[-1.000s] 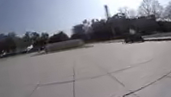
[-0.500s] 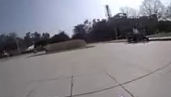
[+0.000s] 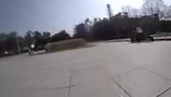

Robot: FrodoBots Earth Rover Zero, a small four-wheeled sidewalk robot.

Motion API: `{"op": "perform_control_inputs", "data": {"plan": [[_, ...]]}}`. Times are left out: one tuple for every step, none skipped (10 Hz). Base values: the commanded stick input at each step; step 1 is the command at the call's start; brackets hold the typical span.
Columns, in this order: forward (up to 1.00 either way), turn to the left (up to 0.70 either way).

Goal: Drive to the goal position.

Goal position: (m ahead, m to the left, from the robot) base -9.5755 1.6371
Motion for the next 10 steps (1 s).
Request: {"op": "perform_control_inputs", "data": {"plan": [[1.0,0.0],[1.0,0.0],[1.0,0.0],[1.0,0.0],[1.0,0.0],[1.0,0.0],[1.0,0.0],[1.0,0.0],[1.0,0.0],[1.0,0.0]]}}
